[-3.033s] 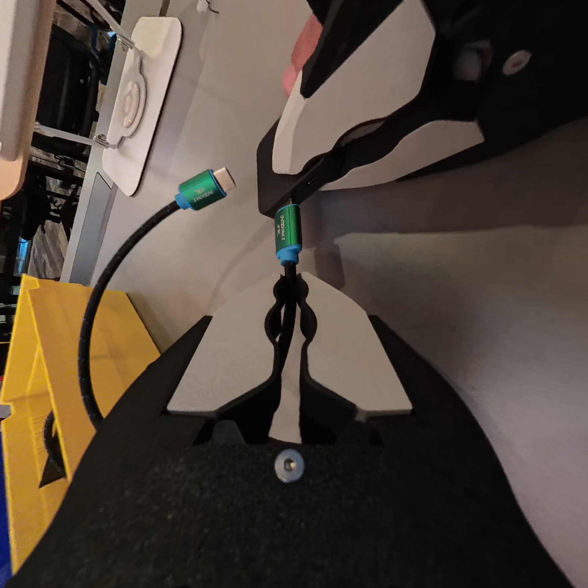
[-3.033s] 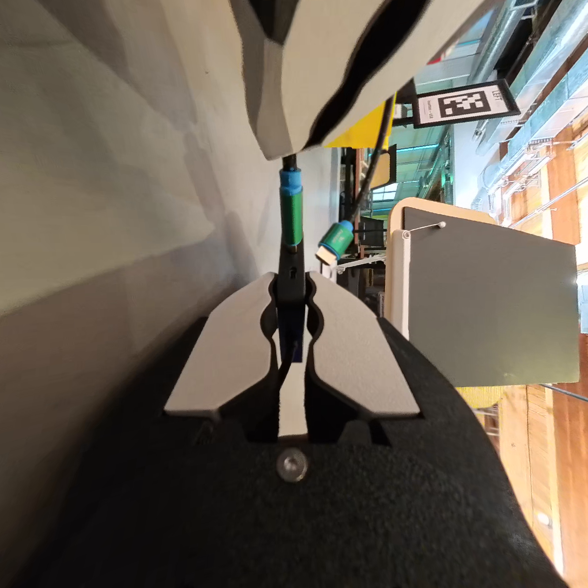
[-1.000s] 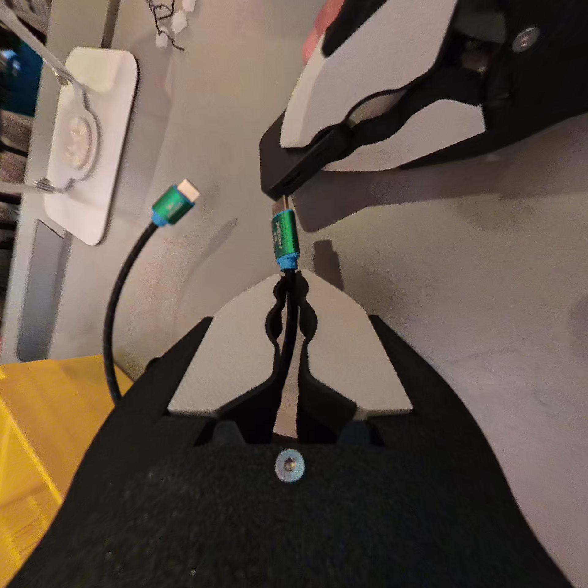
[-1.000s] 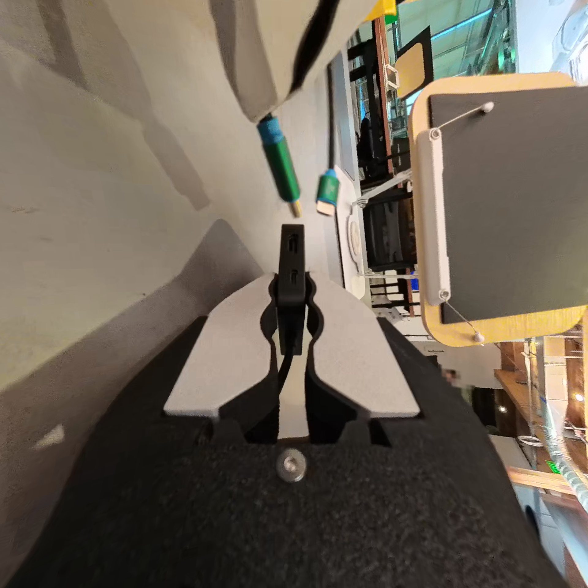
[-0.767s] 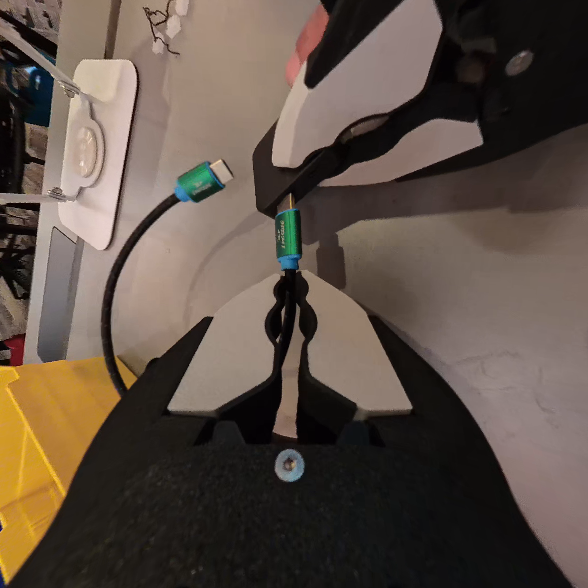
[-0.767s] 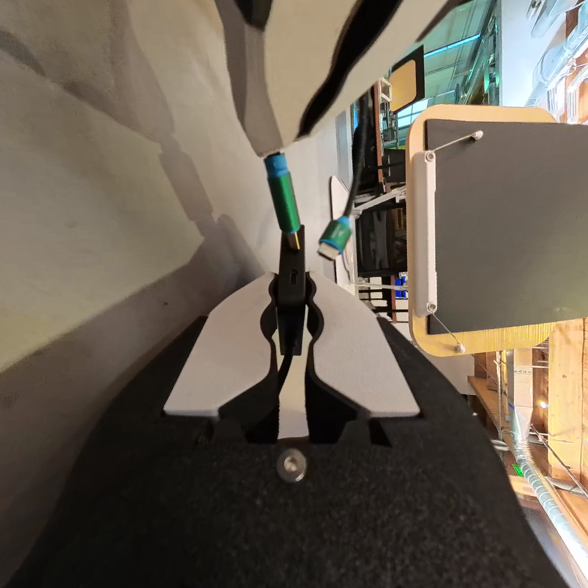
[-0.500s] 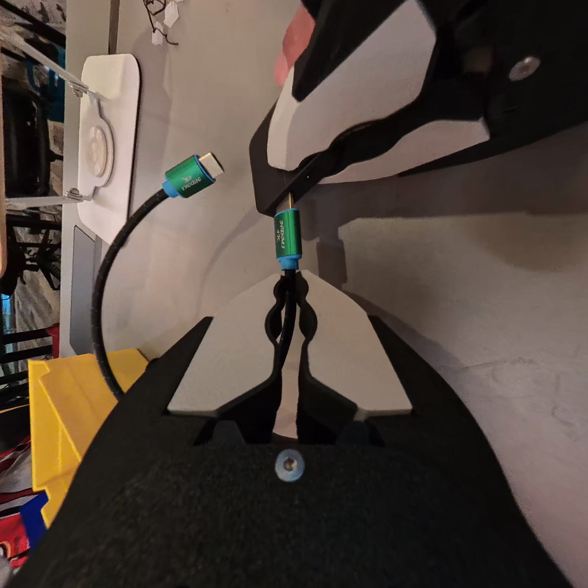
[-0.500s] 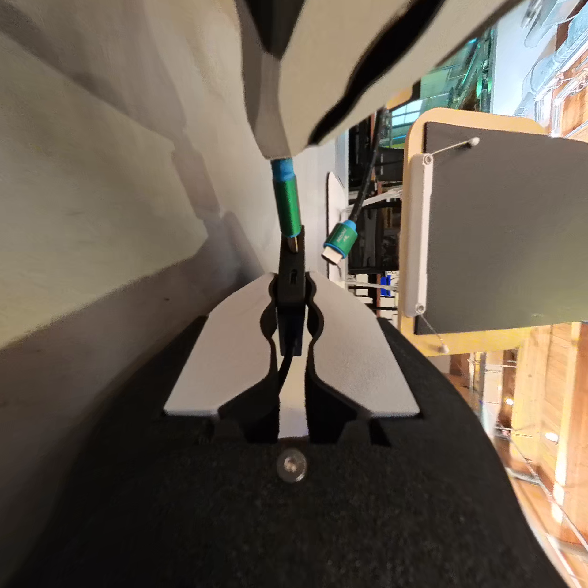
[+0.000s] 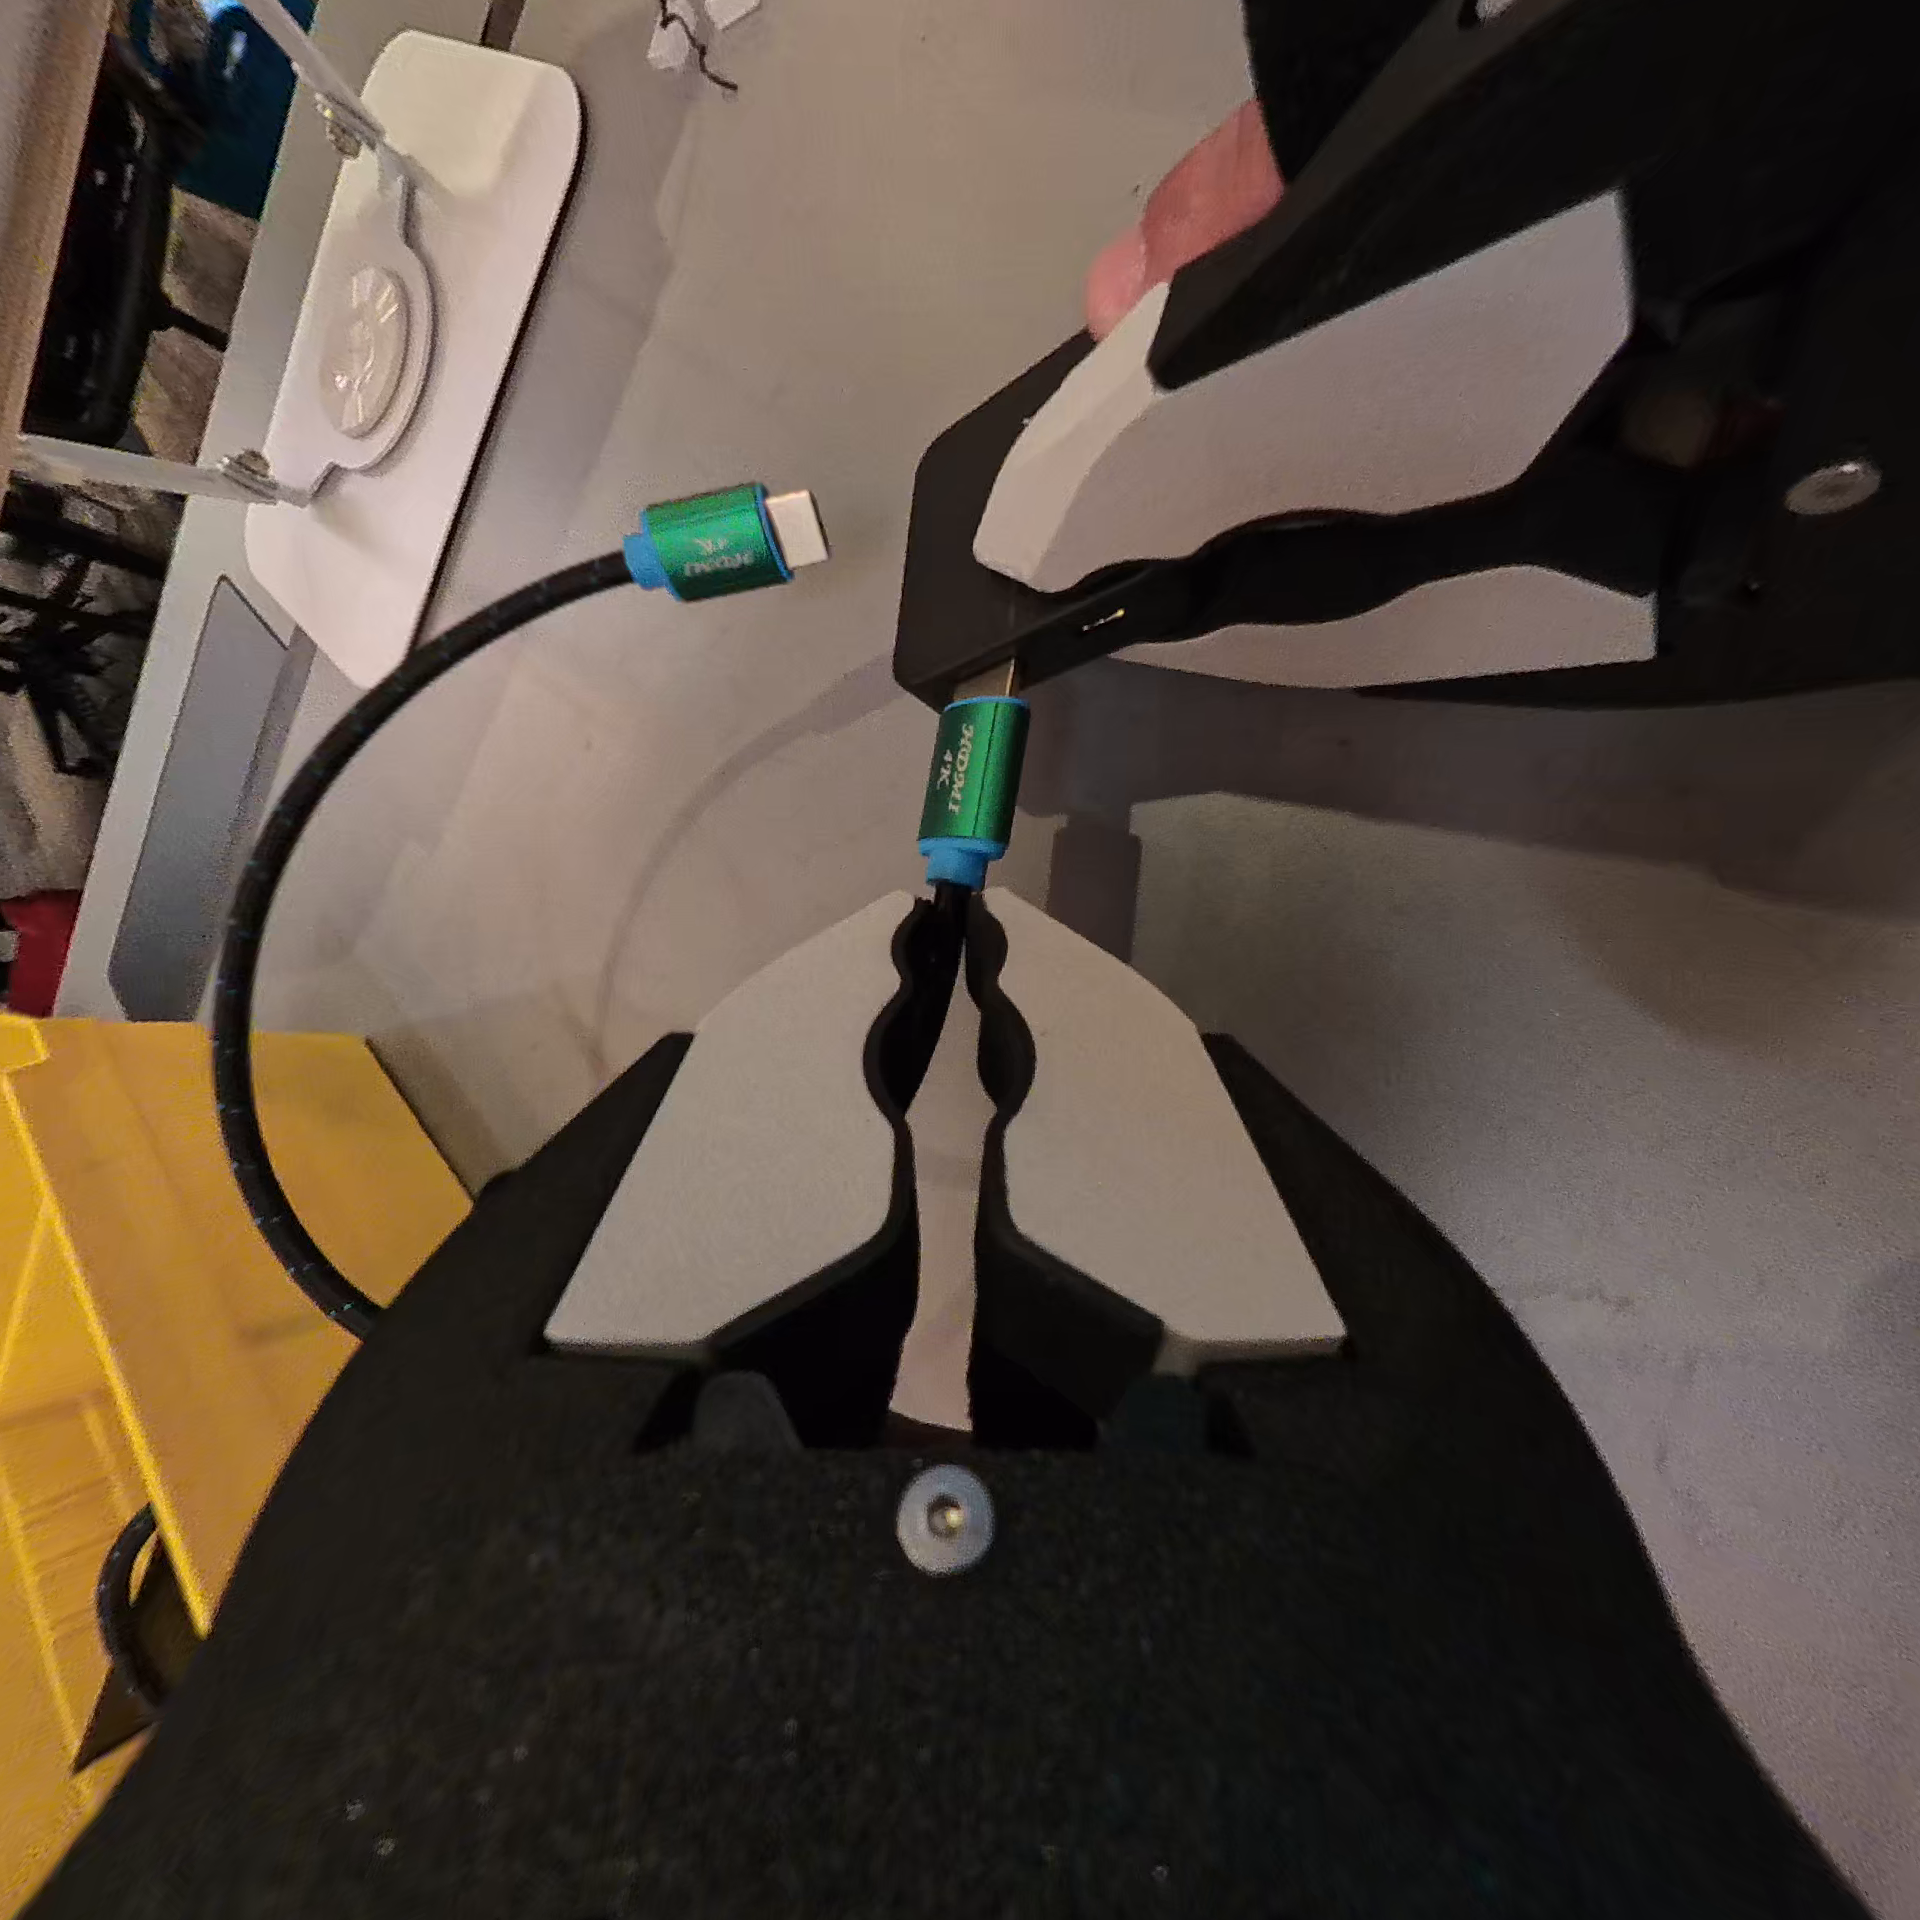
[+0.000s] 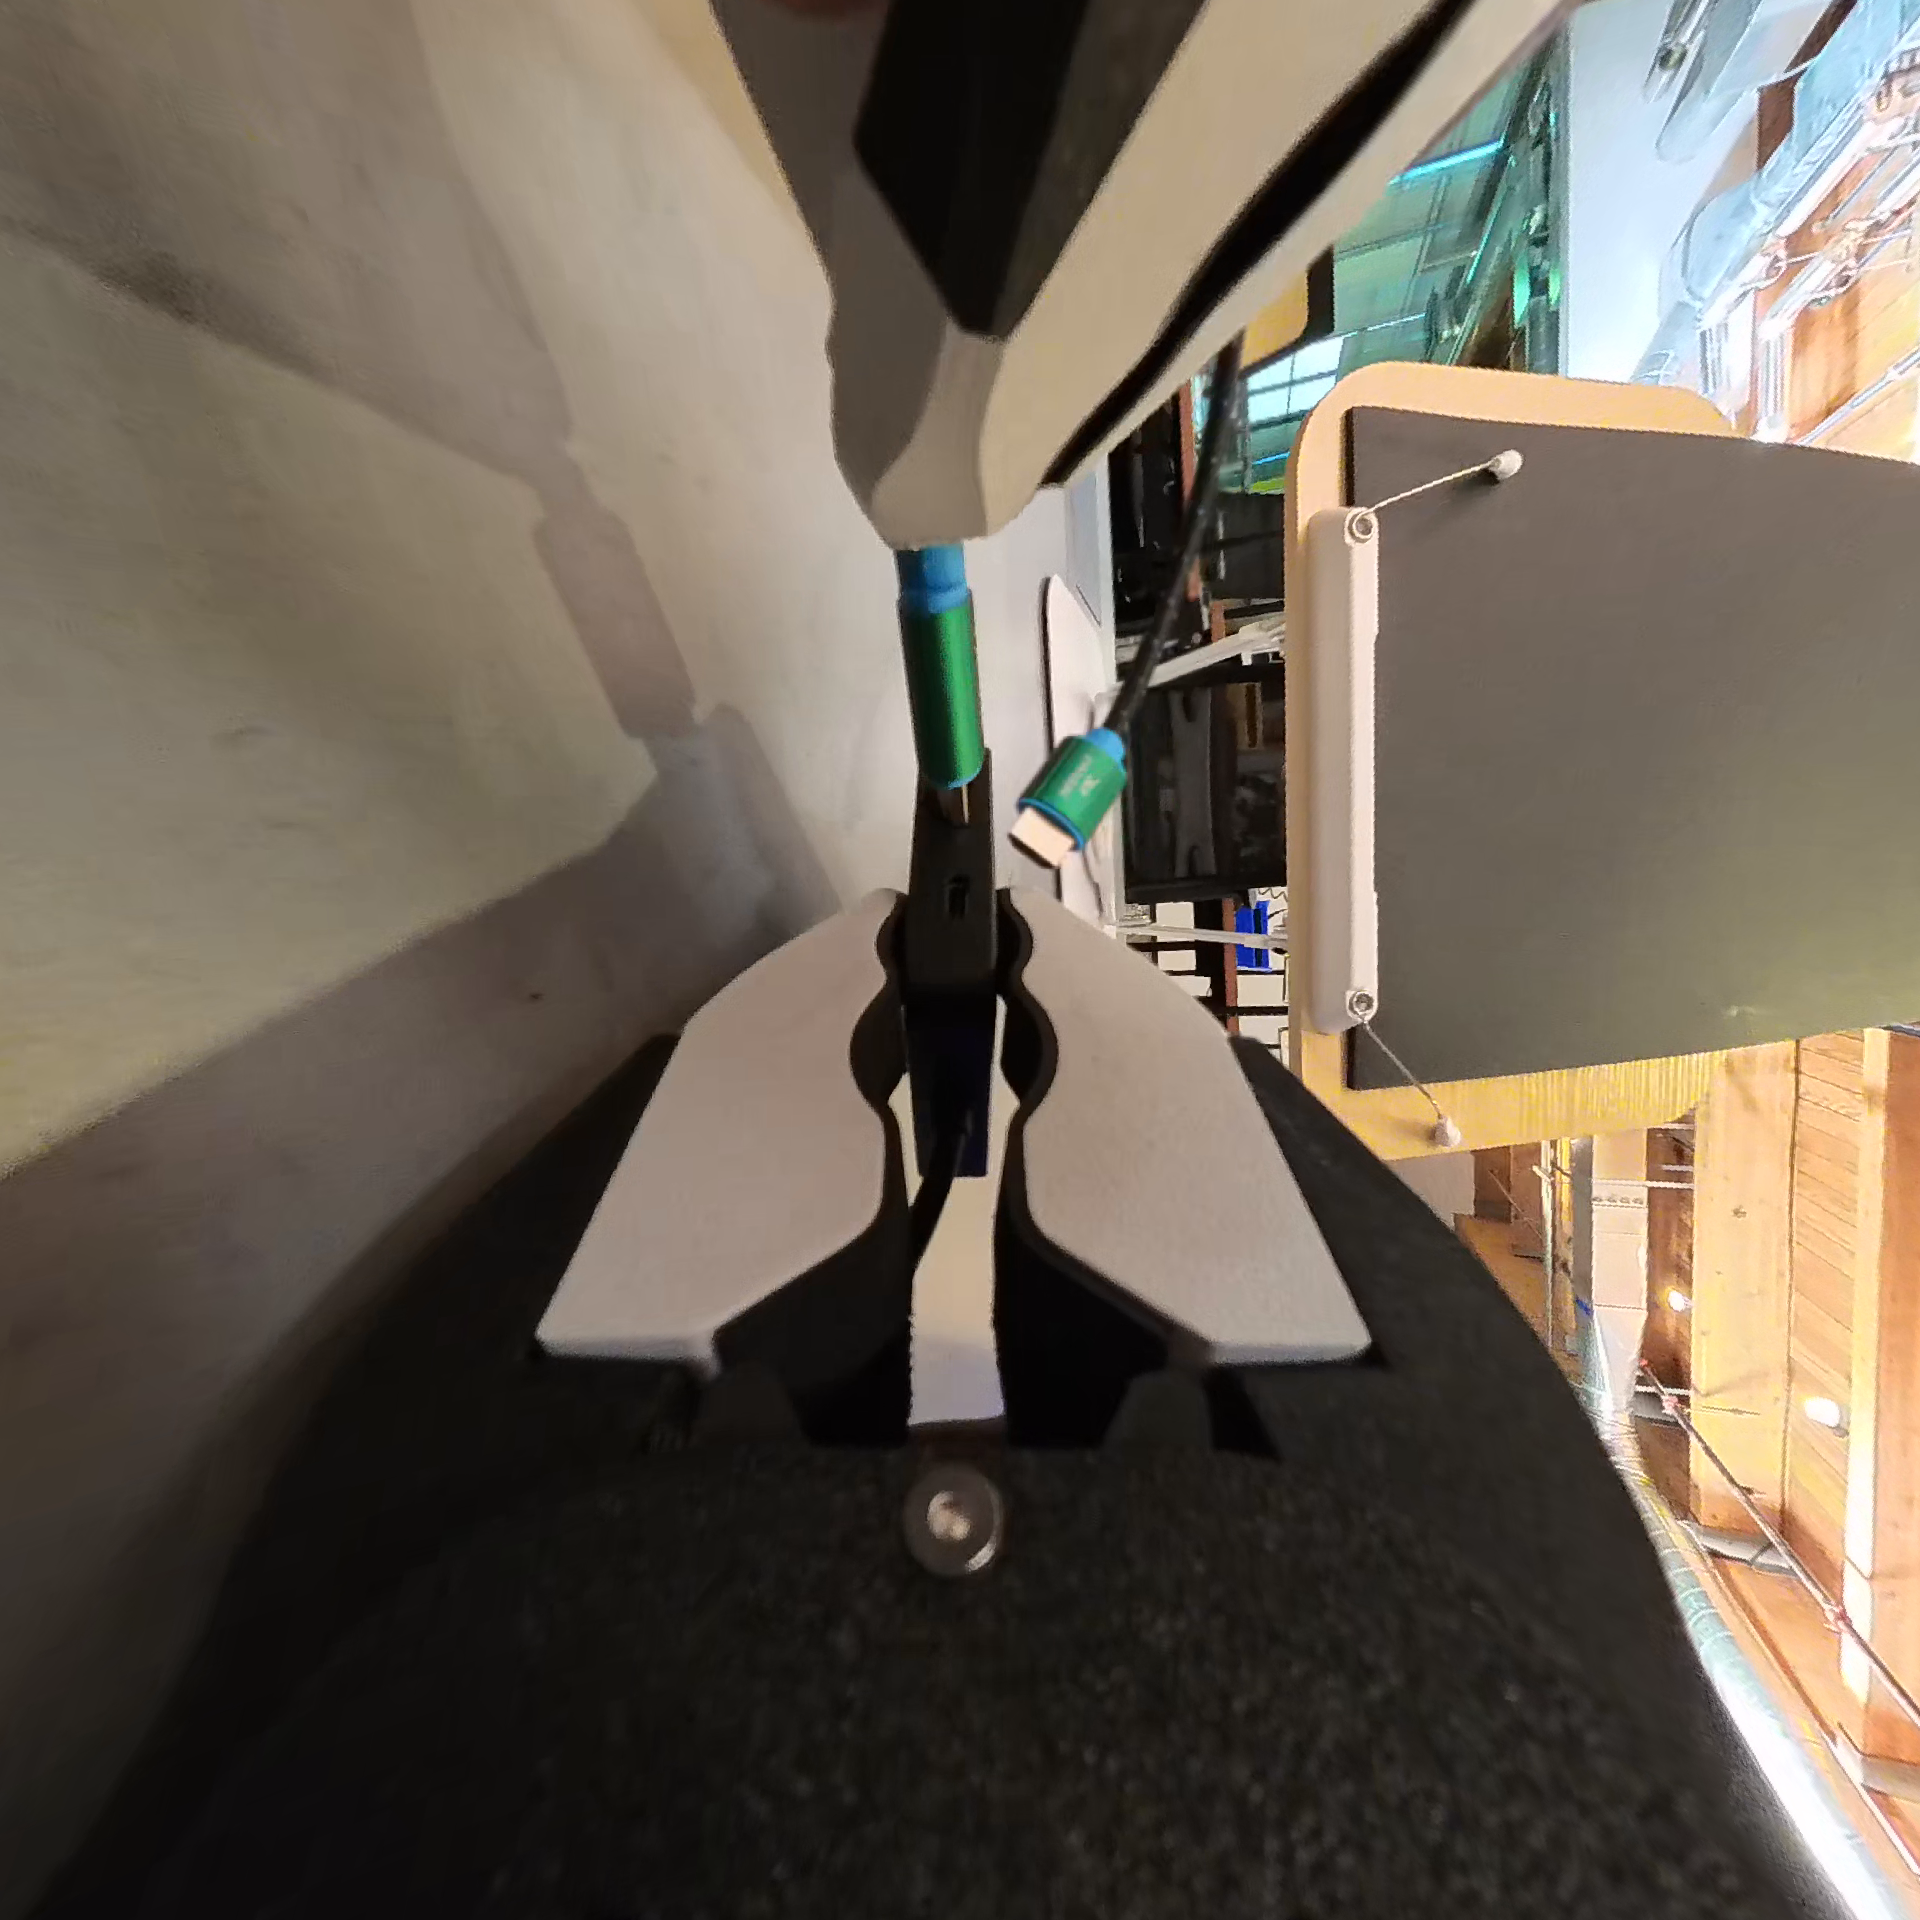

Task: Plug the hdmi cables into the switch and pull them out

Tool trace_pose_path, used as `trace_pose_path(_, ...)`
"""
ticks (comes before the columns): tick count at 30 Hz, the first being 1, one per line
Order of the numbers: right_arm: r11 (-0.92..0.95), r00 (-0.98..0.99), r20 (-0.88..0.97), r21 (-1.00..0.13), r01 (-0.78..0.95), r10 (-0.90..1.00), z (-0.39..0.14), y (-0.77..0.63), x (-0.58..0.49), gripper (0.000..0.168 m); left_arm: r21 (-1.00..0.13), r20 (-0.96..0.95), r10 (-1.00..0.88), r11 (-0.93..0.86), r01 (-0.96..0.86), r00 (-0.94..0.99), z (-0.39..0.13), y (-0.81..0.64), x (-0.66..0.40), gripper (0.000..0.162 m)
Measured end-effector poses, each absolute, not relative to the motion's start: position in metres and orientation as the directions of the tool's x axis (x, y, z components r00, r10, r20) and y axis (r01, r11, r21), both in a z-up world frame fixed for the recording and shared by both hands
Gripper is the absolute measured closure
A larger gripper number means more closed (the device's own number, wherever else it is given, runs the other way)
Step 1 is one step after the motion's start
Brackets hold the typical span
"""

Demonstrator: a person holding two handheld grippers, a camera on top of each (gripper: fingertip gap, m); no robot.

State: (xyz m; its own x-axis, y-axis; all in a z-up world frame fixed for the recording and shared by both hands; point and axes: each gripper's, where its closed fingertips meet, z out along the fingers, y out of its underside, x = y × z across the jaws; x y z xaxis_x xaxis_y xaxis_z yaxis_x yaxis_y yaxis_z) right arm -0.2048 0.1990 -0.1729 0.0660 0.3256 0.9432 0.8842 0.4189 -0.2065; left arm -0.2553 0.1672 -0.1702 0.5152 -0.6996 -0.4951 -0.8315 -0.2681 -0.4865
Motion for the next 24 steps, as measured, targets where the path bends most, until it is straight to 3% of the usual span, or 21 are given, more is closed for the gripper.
trace_pose_path(4,0.379,0.076,0.929,-0.221,0.899,0.362,-0.18,0.202,-0.203,0.155,-0.462,-0.538,-0.686,-0.245,-0.852,0.489,-0.174,0.165,-0.248,0.157)
trace_pose_path(9,0.377,0.076,0.934,-0.215,0.901,0.35,-0.179,0.204,-0.202,0.155,-0.516,-0.473,-0.714,-0.251,-0.819,0.517,-0.173,0.166,-0.246,0.157)
trace_pose_path(13,0.415,0.084,0.93,-0.239,0.878,0.358,-0.177,0.201,-0.202,0.156,-0.488,-0.536,-0.741,-0.121,-0.865,0.406,-0.171,0.167,-0.247,0.157)
trace_pose_path(24,0.449,0.108,0.895,-0.318,0.835,0.433,-0.181,0.2,-0.204,0.155,-0.611,-0.467,-0.769,-0.075,-0.788,0.436,-0.171,0.167,-0.245,0.157)
